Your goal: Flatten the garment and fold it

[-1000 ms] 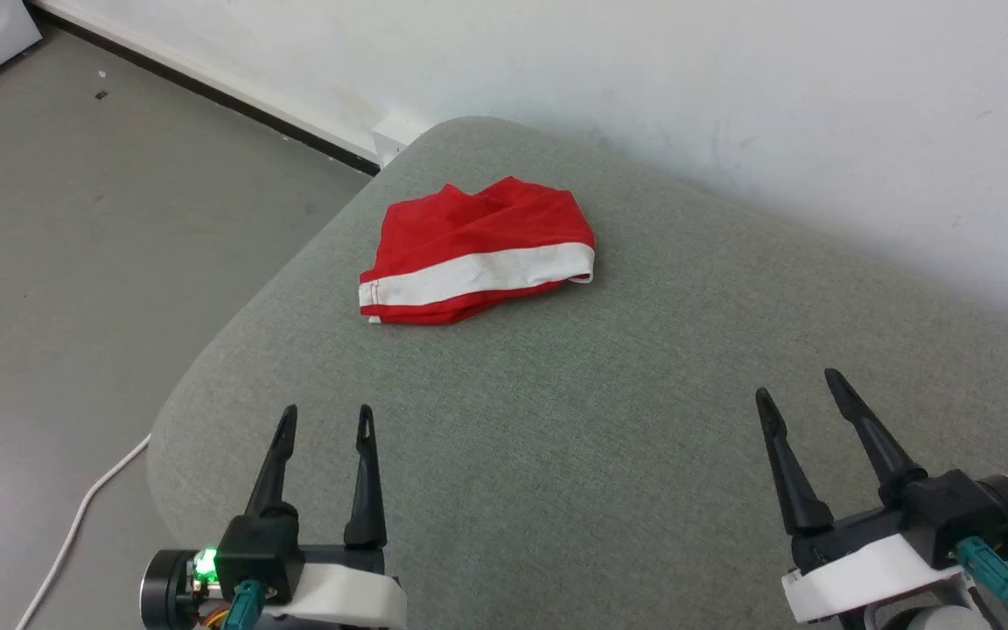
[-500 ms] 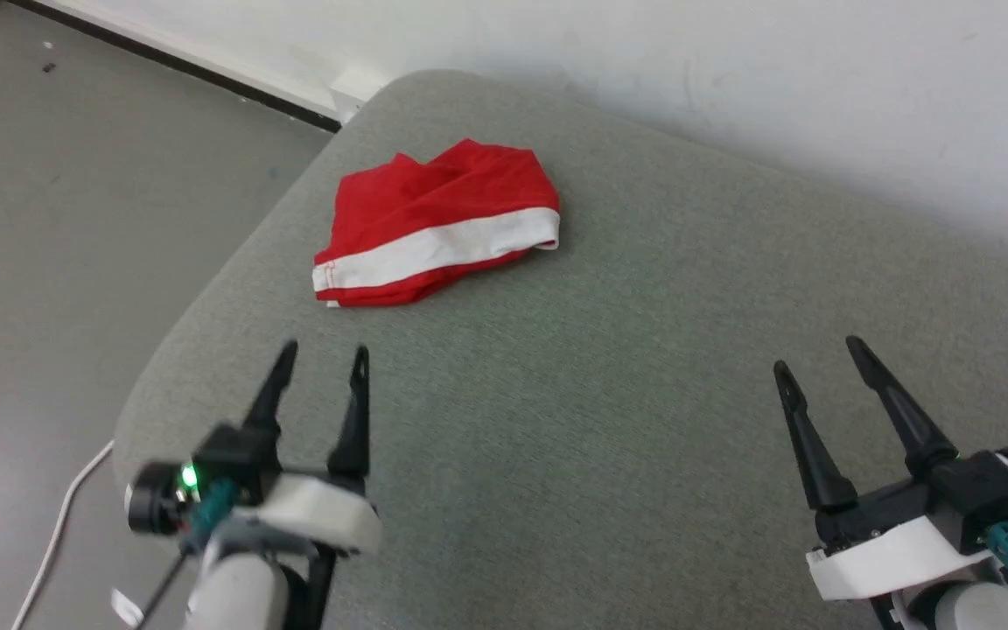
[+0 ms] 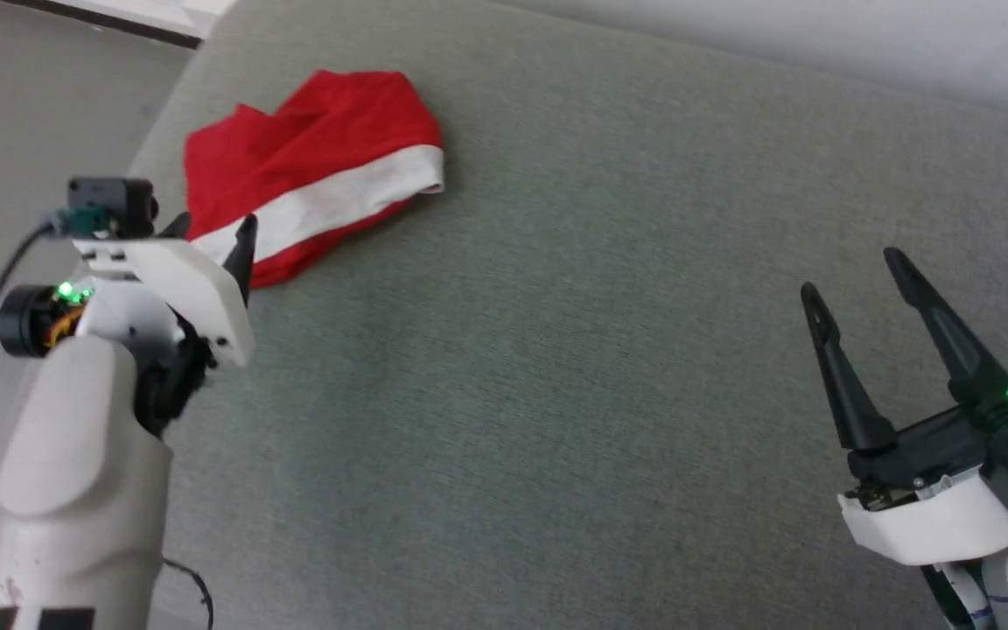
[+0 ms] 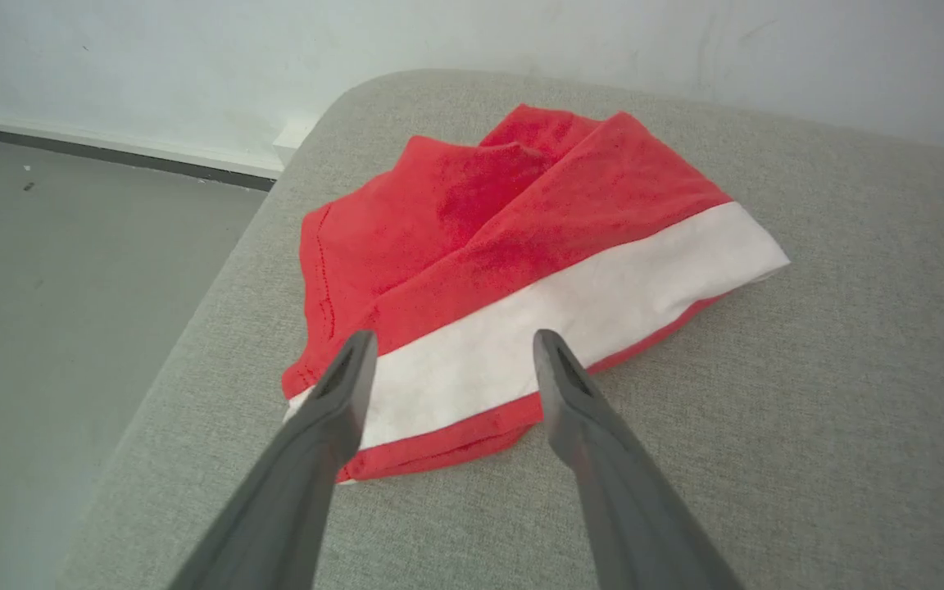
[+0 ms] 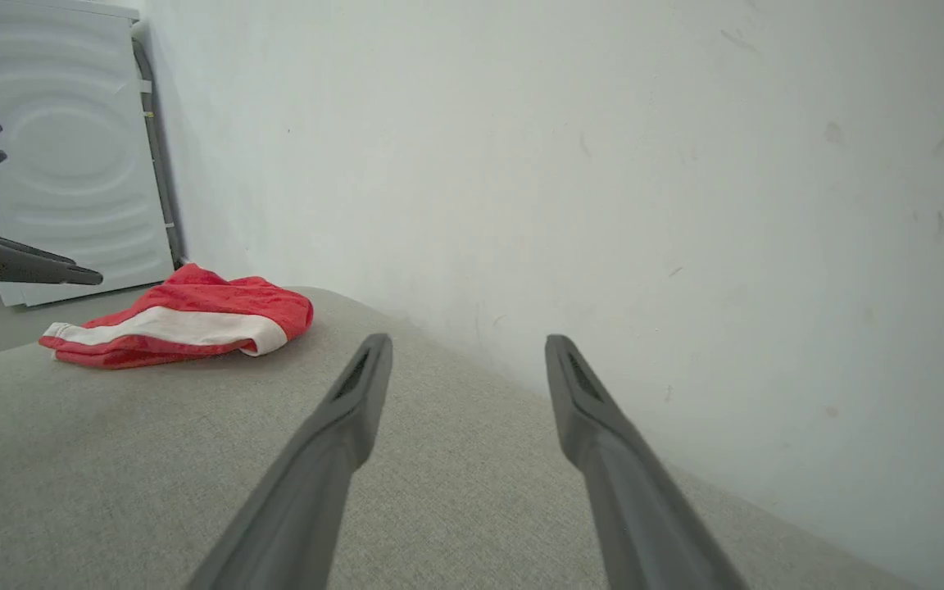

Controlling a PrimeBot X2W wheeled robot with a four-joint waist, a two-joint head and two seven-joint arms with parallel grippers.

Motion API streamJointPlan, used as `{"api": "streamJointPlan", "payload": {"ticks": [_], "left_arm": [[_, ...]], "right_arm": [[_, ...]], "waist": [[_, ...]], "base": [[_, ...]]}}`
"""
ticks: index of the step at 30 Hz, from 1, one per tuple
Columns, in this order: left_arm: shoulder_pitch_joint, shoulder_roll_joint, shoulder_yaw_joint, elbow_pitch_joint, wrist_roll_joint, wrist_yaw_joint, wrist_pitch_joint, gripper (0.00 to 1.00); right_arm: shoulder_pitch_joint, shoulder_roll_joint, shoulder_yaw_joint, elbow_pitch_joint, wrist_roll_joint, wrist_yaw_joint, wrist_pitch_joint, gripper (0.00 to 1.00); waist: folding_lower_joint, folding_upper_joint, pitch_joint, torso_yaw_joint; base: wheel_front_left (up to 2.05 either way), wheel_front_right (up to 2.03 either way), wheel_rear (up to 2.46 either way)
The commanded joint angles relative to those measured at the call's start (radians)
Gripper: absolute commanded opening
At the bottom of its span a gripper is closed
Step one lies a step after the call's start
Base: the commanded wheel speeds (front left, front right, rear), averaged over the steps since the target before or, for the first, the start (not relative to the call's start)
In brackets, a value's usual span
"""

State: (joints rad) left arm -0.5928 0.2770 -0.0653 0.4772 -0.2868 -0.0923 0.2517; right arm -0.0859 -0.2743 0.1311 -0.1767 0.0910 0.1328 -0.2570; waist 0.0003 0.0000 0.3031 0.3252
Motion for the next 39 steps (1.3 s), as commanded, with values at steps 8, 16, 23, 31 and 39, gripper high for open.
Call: {"api": "streamJointPlan", "payload": {"ticks": [8, 16, 23, 31, 39], "left_arm": [[-0.164, 0.044, 0.046, 0.141, -0.137, -0.020, 0.263, 1.00], [-0.208, 0.040, 0.081, 0.232, -0.197, 0.013, 0.369, 1.00], [-0.181, 0.074, 0.090, 0.221, -0.224, -0.008, 0.361, 0.00], [-0.211, 0.101, 0.171, 0.095, -0.264, -0.015, 0.135, 0.00], [-0.199, 0.133, 0.080, -0.113, -0.225, -0.034, 0.008, 0.00]], "right_arm": [[-0.039, -0.012, -0.005, -0.089, 0.006, -0.002, 0.005, 1.00], [-0.039, -0.010, -0.002, -0.091, -0.013, -0.002, 0.005, 1.00], [-0.033, 0.005, -0.012, -0.056, -0.011, -0.002, 0.001, 1.00], [-0.006, 0.036, -0.006, 0.001, -0.033, -0.002, -0.003, 1.00], [0.034, 0.092, -0.048, 0.048, -0.038, -0.002, -0.004, 1.00]], "waist": [[-0.0003, 0.0000, 0.154, -0.146], [-0.0003, 0.0000, 0.174, -0.169], [-0.0003, 0.0000, 0.124, -0.165], [-0.0003, 0.0000, -0.014, -0.148], [-0.0003, 0.0000, -0.139, -0.157]], "base": [[0.00, 0.00, 0.00], [0.00, 0.00, 0.00], [0.00, 0.00, 0.00], [0.00, 0.00, 0.00], [0.00, 0.00, 0.00]]}}
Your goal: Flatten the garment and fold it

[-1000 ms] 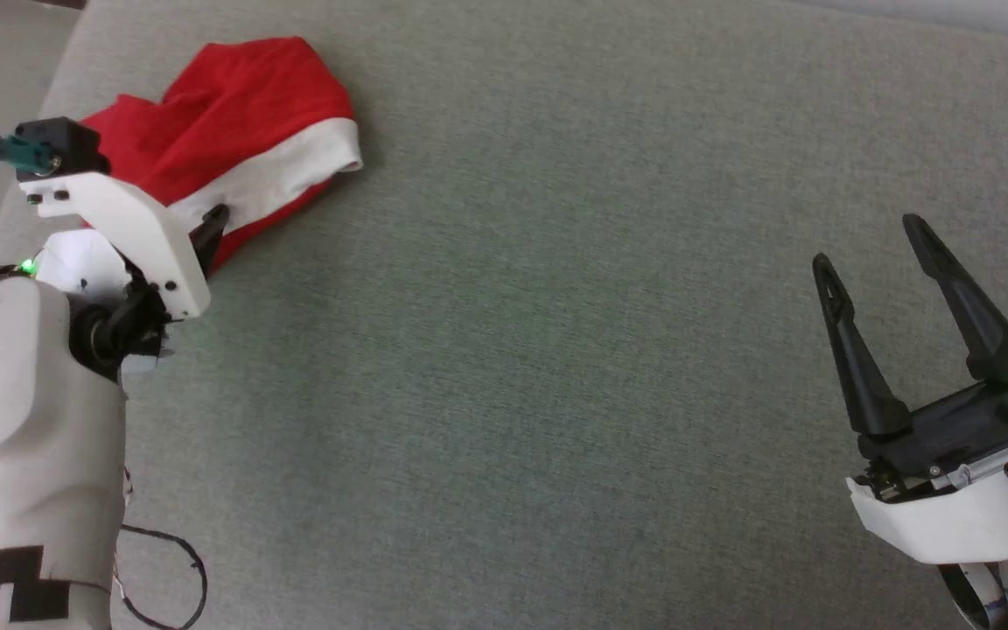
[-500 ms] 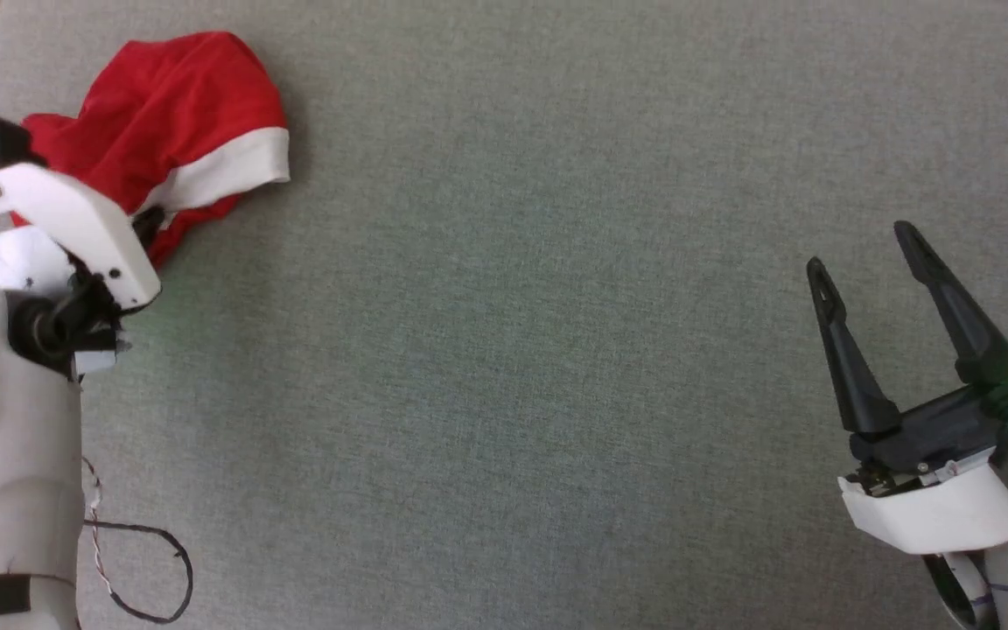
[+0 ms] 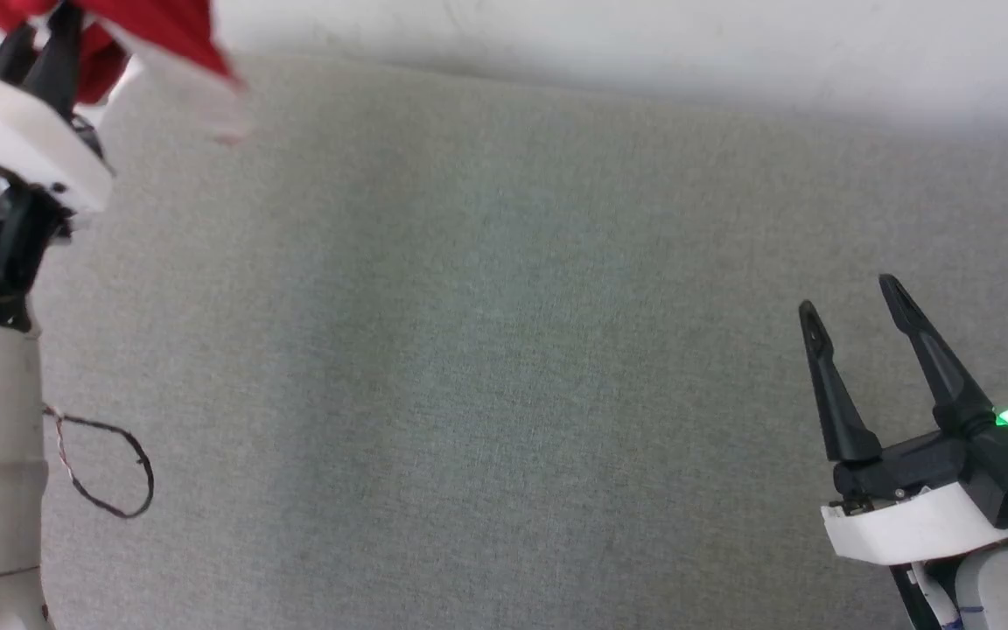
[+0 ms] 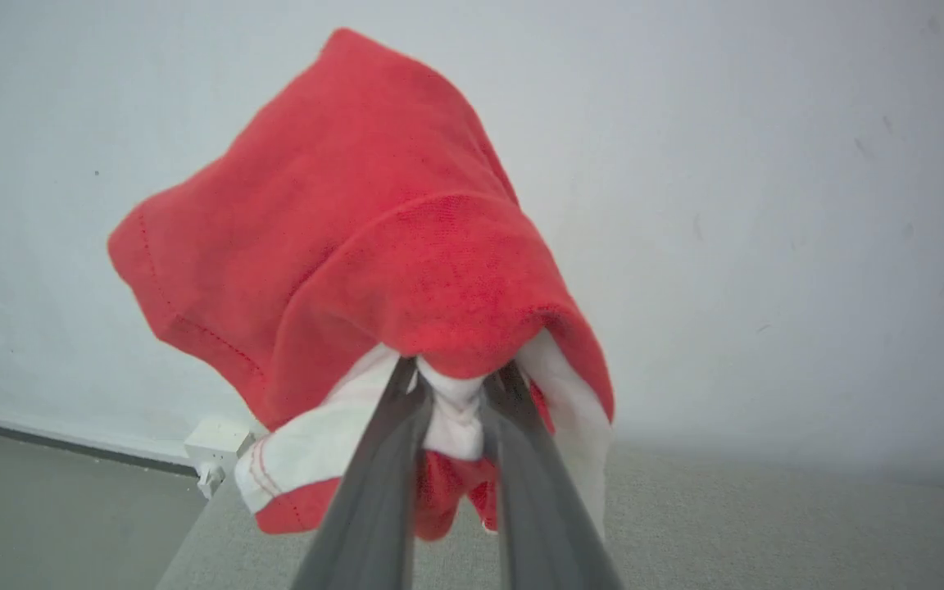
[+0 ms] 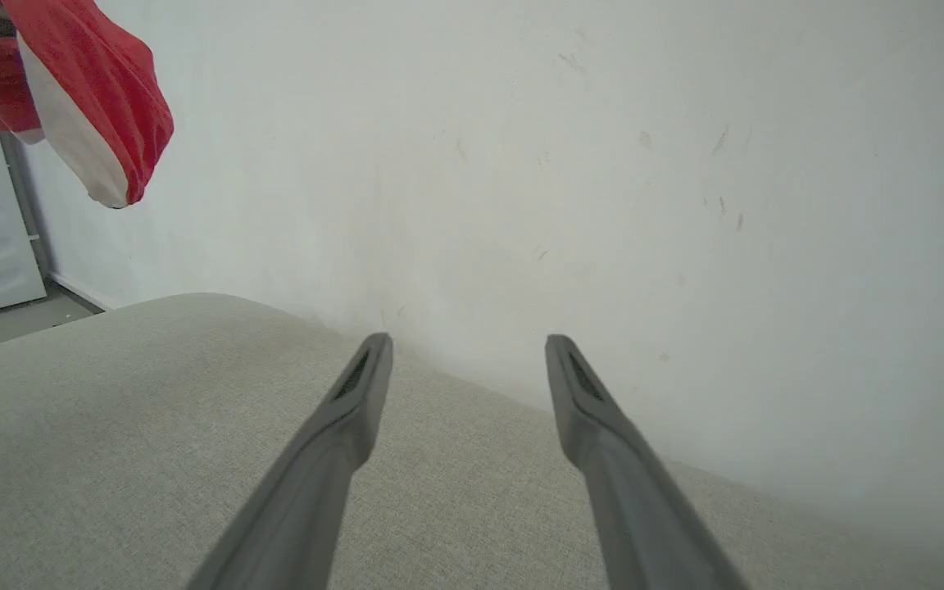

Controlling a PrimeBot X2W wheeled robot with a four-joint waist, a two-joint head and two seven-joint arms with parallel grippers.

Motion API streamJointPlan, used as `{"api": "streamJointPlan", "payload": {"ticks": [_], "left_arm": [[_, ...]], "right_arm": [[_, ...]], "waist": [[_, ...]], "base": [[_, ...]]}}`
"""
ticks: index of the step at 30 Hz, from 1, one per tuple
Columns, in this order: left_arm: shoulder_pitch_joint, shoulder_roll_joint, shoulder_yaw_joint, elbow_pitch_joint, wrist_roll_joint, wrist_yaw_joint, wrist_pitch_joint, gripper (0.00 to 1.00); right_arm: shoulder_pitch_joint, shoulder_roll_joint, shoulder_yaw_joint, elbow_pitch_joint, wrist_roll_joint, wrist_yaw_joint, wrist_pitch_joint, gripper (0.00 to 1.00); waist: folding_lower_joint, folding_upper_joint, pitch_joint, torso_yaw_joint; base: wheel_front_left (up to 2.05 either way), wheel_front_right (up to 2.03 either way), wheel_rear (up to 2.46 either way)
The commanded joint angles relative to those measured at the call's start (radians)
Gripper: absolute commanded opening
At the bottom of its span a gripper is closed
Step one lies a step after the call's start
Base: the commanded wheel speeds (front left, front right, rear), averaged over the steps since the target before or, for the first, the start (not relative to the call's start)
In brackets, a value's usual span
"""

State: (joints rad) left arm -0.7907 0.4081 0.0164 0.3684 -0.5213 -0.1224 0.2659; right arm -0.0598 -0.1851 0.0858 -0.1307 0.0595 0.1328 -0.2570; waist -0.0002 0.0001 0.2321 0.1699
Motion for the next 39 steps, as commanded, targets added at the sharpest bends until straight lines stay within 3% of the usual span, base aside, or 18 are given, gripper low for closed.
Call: {"api": "streamJointPlan", "payload": {"ticks": [1, 7, 15, 23, 29, 30, 31, 39], "left_arm": [[0.001, 0.004, -0.022, -0.033, 0.013, -0.005, -0.013, 0.00], [0.036, -0.050, -0.136, -0.181, -0.012, -0.007, -0.019, 0.00], [0.151, -0.139, -0.318, -0.264, -0.059, -0.007, 0.007, 0.00], [0.307, -0.285, -0.437, -0.100, -0.042, 0.007, -0.114, 0.00], [0.339, -0.303, -0.517, 0.129, 0.051, 0.015, -0.235, 0.00], [0.335, -0.305, -0.525, 0.161, 0.066, 0.021, -0.255, 0.42], [0.329, -0.306, -0.532, 0.191, 0.082, 0.030, -0.272, 1.00], [0.298, -0.322, -0.555, 0.313, 0.110, 0.039, -0.393, 1.00]], "right_arm": [[0.012, 0.010, -0.011, 0.008, -0.009, -0.002, -0.004, 1.00], [0.037, 0.044, -0.042, 0.039, -0.021, -0.002, -0.005, 1.00], [0.041, 0.060, -0.040, 0.083, -0.031, -0.002, 0.004, 1.00], [0.038, 0.058, 0.004, 0.126, -0.012, -0.002, 0.023, 1.00], [0.034, 0.059, 0.008, 0.144, 0.002, -0.002, 0.016, 1.00], [0.032, 0.058, 0.007, 0.148, 0.005, -0.002, 0.015, 1.00], [0.031, 0.057, 0.008, 0.151, 0.006, -0.002, 0.013, 1.00], [0.034, 0.057, 0.003, 0.185, 0.013, -0.002, 0.005, 1.00]], "waist": [[0.0002, -0.0001, -0.081, -0.007], [0.0002, -0.0001, -0.147, -0.061], [0.0002, -0.0001, -0.165, -0.201], [0.0002, -0.0001, -0.117, -0.354], [0.0002, -0.0001, -0.072, -0.398], [0.0002, -0.0001, -0.067, -0.398], [0.0002, -0.0001, -0.064, -0.397], [0.0002, -0.0001, -0.113, -0.335]], "base": [[0.00, 0.00, 0.00], [0.00, 0.00, 0.00], [0.00, 0.00, 0.00], [0.00, 0.00, 0.00], [0.00, 0.00, 0.00], [0.00, 0.00, 0.00], [0.00, 0.00, 0.00], [0.00, 0.00, 0.00]]}}
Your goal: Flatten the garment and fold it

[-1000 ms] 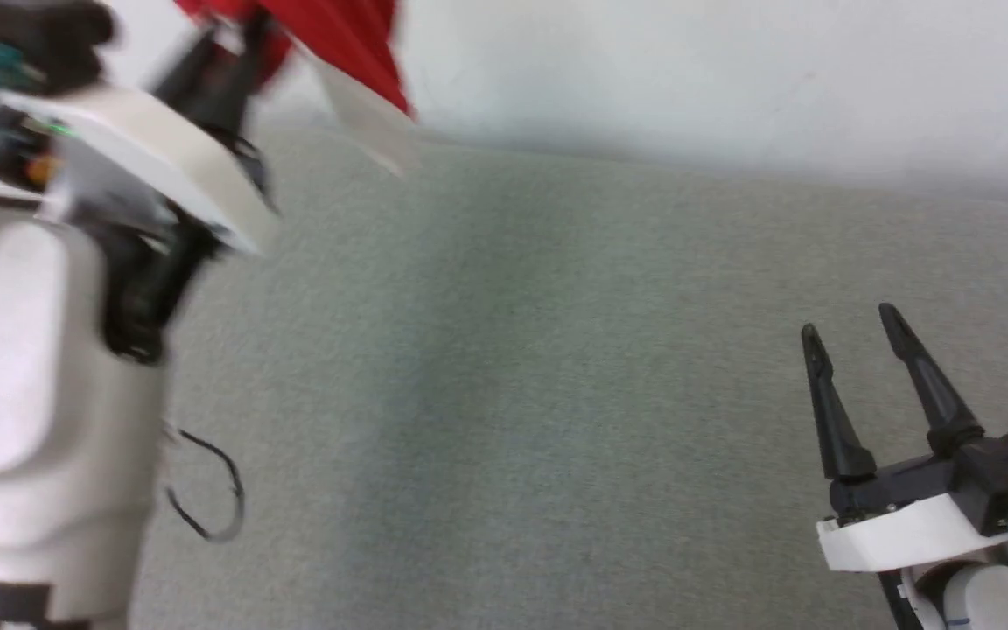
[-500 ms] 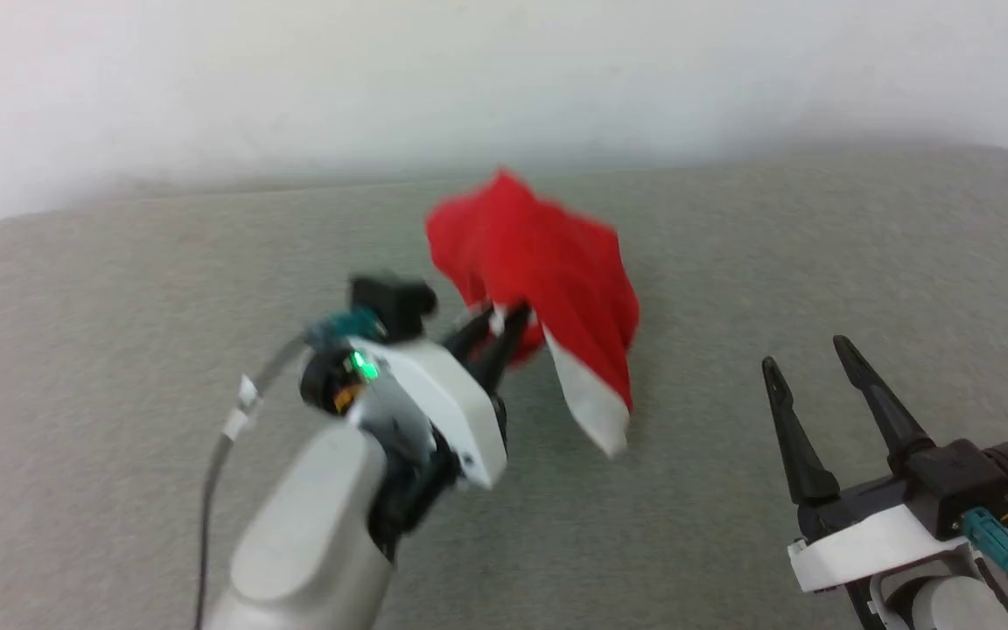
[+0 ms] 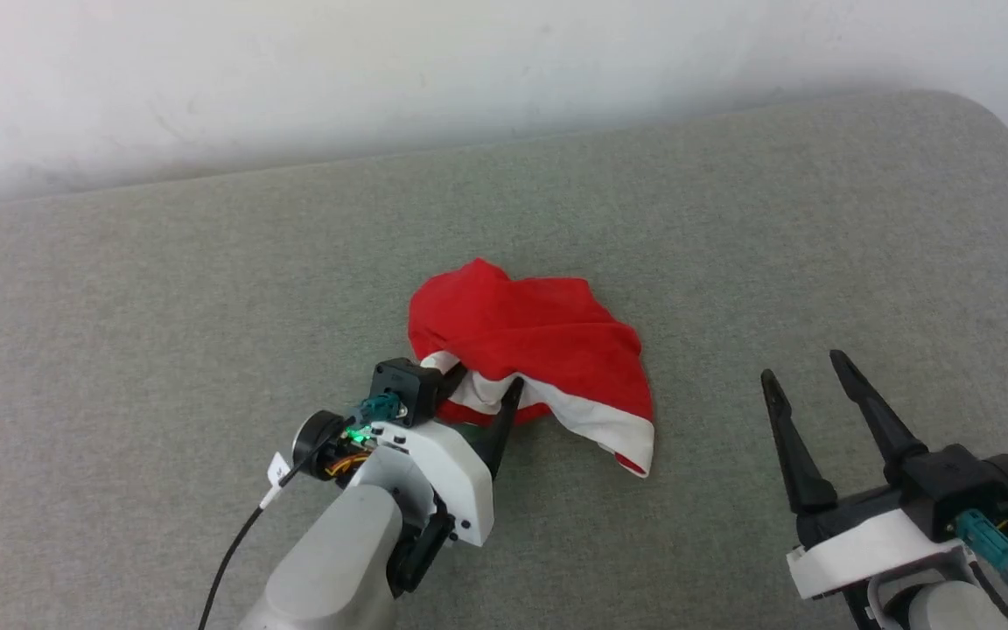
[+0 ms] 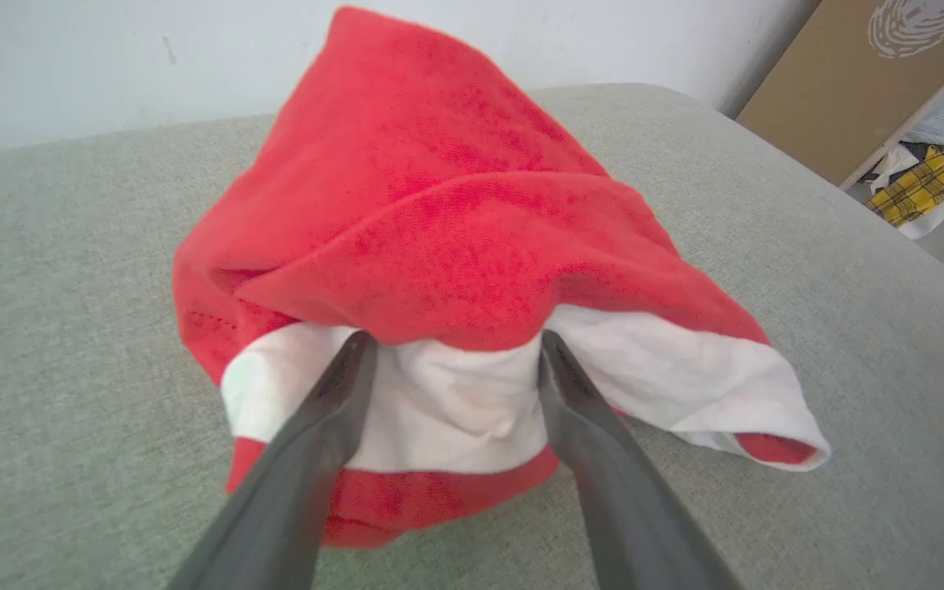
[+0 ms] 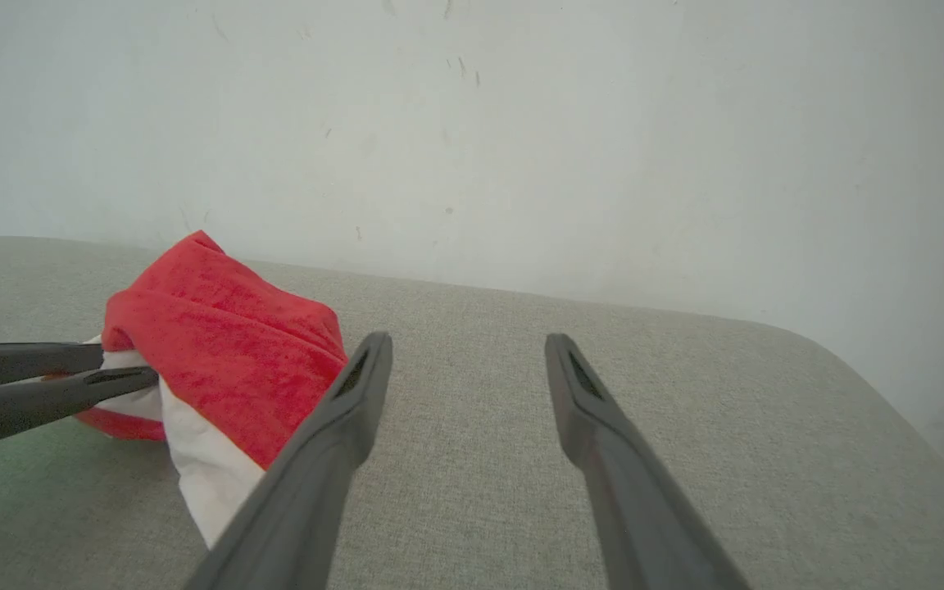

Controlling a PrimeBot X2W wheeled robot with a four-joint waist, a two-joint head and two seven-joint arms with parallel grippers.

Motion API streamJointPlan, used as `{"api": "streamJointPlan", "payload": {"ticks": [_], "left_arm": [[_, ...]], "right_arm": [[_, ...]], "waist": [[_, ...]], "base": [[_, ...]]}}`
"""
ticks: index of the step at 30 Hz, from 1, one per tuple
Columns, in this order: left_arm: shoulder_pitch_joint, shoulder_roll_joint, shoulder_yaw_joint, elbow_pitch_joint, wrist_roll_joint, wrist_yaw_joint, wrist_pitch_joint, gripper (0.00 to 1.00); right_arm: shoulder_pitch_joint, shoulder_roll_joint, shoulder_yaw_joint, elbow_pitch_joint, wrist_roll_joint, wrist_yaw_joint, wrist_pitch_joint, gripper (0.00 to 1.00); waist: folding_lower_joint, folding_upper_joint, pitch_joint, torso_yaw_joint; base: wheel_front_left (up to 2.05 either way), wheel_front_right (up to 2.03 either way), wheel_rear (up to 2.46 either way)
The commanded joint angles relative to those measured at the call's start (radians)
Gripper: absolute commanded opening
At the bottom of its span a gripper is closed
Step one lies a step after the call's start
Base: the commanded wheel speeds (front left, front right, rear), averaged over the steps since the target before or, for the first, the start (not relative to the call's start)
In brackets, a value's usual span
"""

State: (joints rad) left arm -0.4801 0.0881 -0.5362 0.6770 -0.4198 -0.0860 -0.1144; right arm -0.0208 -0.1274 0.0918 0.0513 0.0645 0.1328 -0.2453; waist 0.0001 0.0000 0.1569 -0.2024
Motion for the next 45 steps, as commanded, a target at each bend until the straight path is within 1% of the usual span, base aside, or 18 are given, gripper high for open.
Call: {"api": "streamJointPlan", "payload": {"ticks": [1, 4, 8, 11, 15, 16, 20, 24, 29, 35, 40, 43, 45], "left_arm": [[-0.011, -0.001, -0.003, 0.006, 0.010, 0.004, -0.030, 1.00], [-0.002, 0.008, 0.009, -0.014, 0.006, 0.009, -0.074, 1.00], [0.032, 0.045, 0.034, -0.095, 0.006, 0.033, -0.111, 1.00], [0.082, 0.088, 0.061, -0.183, 0.012, 0.070, -0.125, 1.00], [0.190, 0.140, 0.113, -0.313, 0.010, 0.146, -0.134, 1.00], [0.190, 0.140, 0.113, -0.313, 0.010, 0.146, -0.134, 1.00], [0.317, 0.164, 0.141, -0.436, 0.008, 0.202, -0.139, 1.00], [0.433, 0.168, 0.167, -0.529, -0.002, 0.240, -0.144, 1.00], [0.539, 0.151, 0.170, -0.604, -0.007, 0.246, -0.146, 1.00], [0.576, 0.146, 0.172, -0.644, 0.009, 0.238, -0.147, 1.00], [0.546, 0.157, 0.159, -0.656, 0.023, 0.229, -0.126, 1.00], [0.496, 0.160, 0.140, -0.671, 0.026, 0.217, -0.071, 1.00], [0.448, 0.155, 0.124, -0.678, 0.019, 0.205, -0.012, 1.00]], "right_arm": [[-0.001, -0.002, -0.005, 0.007, 0.008, -0.002, -0.007, 1.00], [0.014, -0.005, -0.012, 0.016, 0.007, -0.002, -0.008, 1.00], [0.041, -0.003, -0.025, 0.018, 0.003, -0.002, -0.006, 1.00], [0.060, 0.002, -0.037, 0.017, 0.002, -0.002, -0.006, 1.00], [0.086, 0.014, -0.056, 0.007, -0.004, -0.002, -0.008, 1.00], [0.086, 0.014, -0.056, 0.007, -0.004, -0.002, -0.008, 1.00], [0.108, 0.026, -0.070, 0.002, -0.010, -0.002, -0.011, 1.00], [0.118, 0.032, -0.067, 0.004, -0.011, -0.002, -0.013, 1.00], [0.133, 0.039, -0.071, 0.016, -0.003, -0.002, -0.014, 1.00], [0.143, 0.044, -0.073, 0.023, -0.002, -0.002, -0.015, 1.00], [0.129, 0.040, -0.064, 0.018, 0.001, -0.002, -0.016, 1.00], [0.111, 0.034, -0.052, 0.015, 0.004, -0.002, -0.016, 1.00], [0.100, 0.031, -0.047, 0.011, 0.006, -0.002, -0.016, 1.00]], "waist": [[-0.0001, 0.0000, -0.053, 0.050], [-0.0001, 0.0000, -0.095, 0.092], [-0.0001, 0.0000, -0.147, 0.145], [-0.0001, 0.0000, -0.178, 0.176], [-0.0001, 0.0000, -0.204, 0.205], [-0.0001, 0.0000, -0.204, 0.205], [-0.0001, 0.0000, -0.212, 0.225], [-0.0001, 0.0000, -0.218, 0.229], [-0.0001, 0.0000, -0.223, 0.231], [-0.0001, 0.0000, -0.212, 0.232], [-0.0001, 0.0000, -0.187, 0.221], [-0.0001, 0.0000, -0.161, 0.201], [-0.0001, 0.0000, -0.141, 0.186]], "base": [[0.00, 0.00, 0.00], [0.00, 0.00, 0.00], [0.00, 0.00, 0.00], [0.00, 0.00, 0.00], [0.00, 0.00, 0.00], [0.00, 0.00, 0.00], [0.00, 0.00, 0.00], [0.00, 0.00, 0.00], [0.00, 0.00, 0.00], [0.00, 0.00, 0.00], [0.00, 0.00, 0.00], [0.00, 0.00, 0.00], [0.00, 0.00, 0.00]]}}
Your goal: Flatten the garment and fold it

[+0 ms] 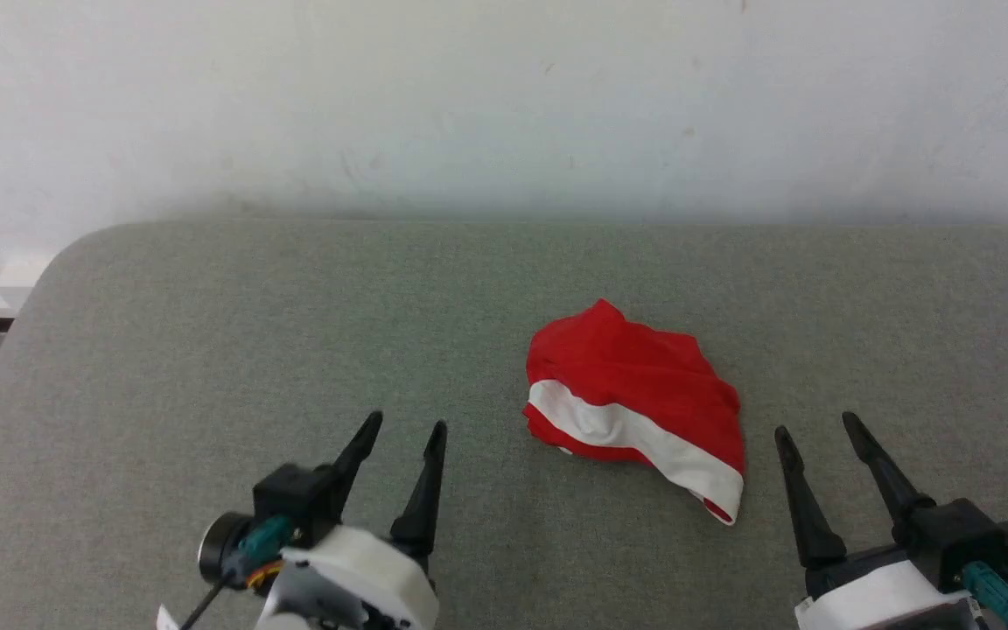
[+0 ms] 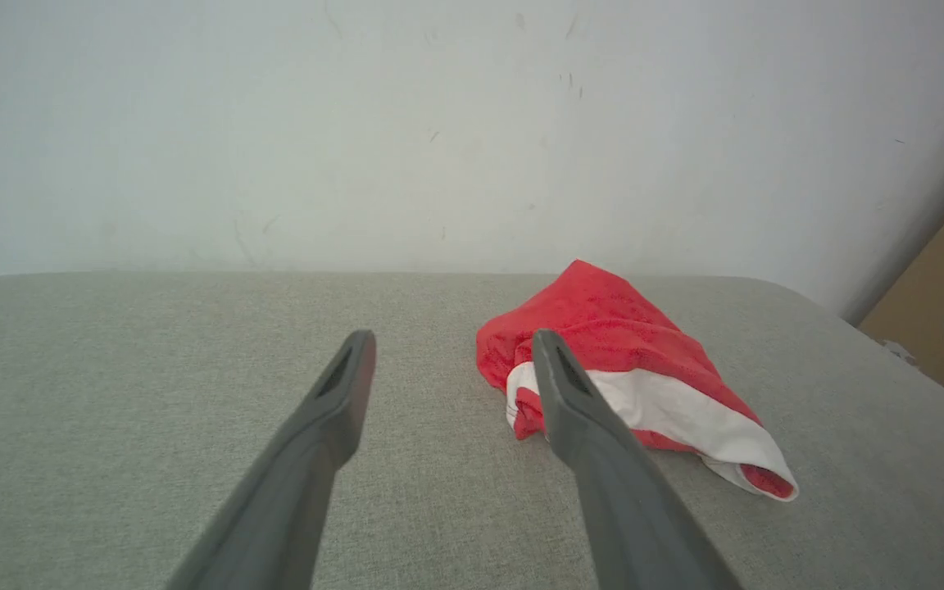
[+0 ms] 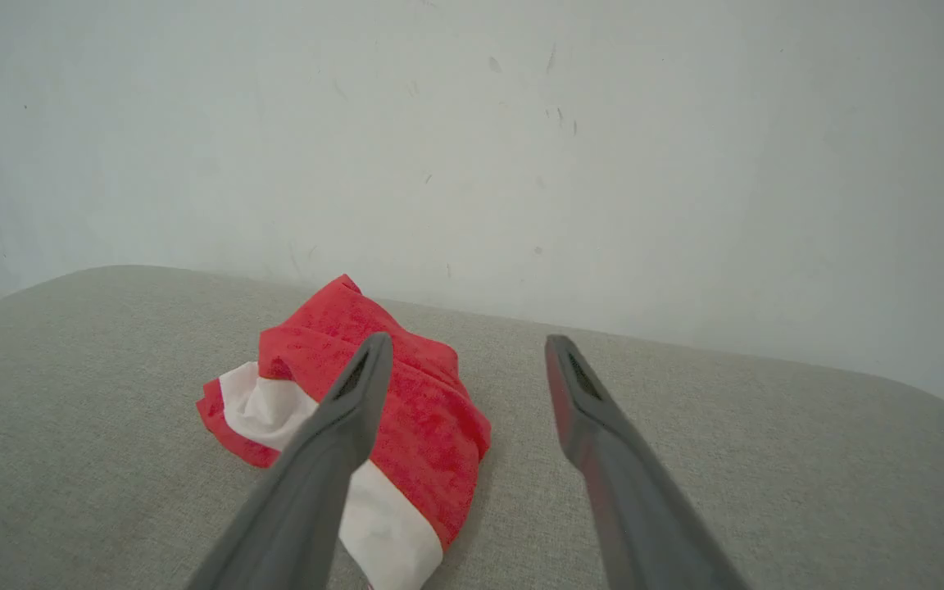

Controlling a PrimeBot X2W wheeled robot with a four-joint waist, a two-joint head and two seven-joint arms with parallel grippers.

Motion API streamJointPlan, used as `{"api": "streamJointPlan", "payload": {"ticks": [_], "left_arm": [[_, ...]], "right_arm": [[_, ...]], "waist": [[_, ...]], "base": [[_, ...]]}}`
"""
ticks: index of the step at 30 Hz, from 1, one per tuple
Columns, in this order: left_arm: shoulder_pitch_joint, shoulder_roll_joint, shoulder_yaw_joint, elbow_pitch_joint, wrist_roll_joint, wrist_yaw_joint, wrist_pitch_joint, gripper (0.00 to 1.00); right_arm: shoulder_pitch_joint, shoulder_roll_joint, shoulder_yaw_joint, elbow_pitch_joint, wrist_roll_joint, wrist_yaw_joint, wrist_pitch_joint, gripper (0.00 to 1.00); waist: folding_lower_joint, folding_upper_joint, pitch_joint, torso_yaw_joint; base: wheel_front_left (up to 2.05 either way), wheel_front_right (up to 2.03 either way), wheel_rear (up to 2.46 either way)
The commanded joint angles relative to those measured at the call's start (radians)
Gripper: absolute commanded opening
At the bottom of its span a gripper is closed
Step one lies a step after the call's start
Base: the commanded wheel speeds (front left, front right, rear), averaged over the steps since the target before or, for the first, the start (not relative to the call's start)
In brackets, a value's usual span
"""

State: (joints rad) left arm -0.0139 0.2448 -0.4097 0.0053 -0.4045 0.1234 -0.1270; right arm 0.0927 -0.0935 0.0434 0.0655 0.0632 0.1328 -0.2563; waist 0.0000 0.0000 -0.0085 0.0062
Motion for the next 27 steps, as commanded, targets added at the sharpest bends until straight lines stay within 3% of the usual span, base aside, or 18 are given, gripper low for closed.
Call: {"api": "streamJointPlan", "payload": {"ticks": [1, 8, 13, 19, 25, 26, 27], "left_arm": [[-0.045, -0.004, -0.008, -0.006, 0.000, -0.008, 0.035, 1.00], [-0.258, -0.047, -0.035, 0.039, -0.053, -0.016, 0.292, 1.00], [-0.394, -0.037, -0.077, 0.141, -0.043, -0.008, 0.517, 1.00], [-0.512, -0.024, -0.100, 0.265, -0.016, -0.005, 0.638, 1.00], [-0.560, -0.022, -0.142, 0.373, 0.008, -0.026, 0.680, 1.00], [-0.560, -0.025, -0.147, 0.390, 0.003, -0.033, 0.688, 0.45], [-0.559, -0.029, -0.152, 0.401, -0.004, -0.043, 0.694, 0.00]], "right_arm": [[-0.019, -0.004, 0.004, -0.007, 0.008, -0.002, -0.005, 1.00], [-0.059, -0.022, 0.018, -0.022, 0.021, -0.002, -0.005, 1.00], [-0.092, -0.027, 0.029, -0.036, 0.038, -0.002, -0.005, 1.00], [-0.119, -0.026, 0.026, -0.046, 0.053, -0.002, -0.005, 1.00], [-0.137, -0.029, 0.023, -0.044, 0.058, -0.002, -0.005, 1.00], [-0.141, -0.029, 0.021, -0.043, 0.059, -0.002, -0.005, 1.00], [-0.143, -0.028, 0.019, -0.044, 0.058, -0.002, -0.005, 1.00]], "waist": [[0.0000, 0.0000, 0.037, -0.033], [0.0000, 0.0000, 0.132, -0.107], [0.0000, 0.0000, 0.201, -0.164], [0.0000, 0.0000, 0.262, -0.212], [0.0000, 0.0000, 0.286, -0.220], [0.0000, 0.0000, 0.287, -0.218], [0.0000, 0.0000, 0.287, -0.214]], "base": [[0.00, 0.00, 0.00], [0.00, 0.00, 0.00], [0.00, 0.00, 0.00], [0.00, 0.00, 0.00], [0.00, 0.00, 0.00], [0.00, 0.00, 0.00], [0.00, 0.00, 0.00]]}}
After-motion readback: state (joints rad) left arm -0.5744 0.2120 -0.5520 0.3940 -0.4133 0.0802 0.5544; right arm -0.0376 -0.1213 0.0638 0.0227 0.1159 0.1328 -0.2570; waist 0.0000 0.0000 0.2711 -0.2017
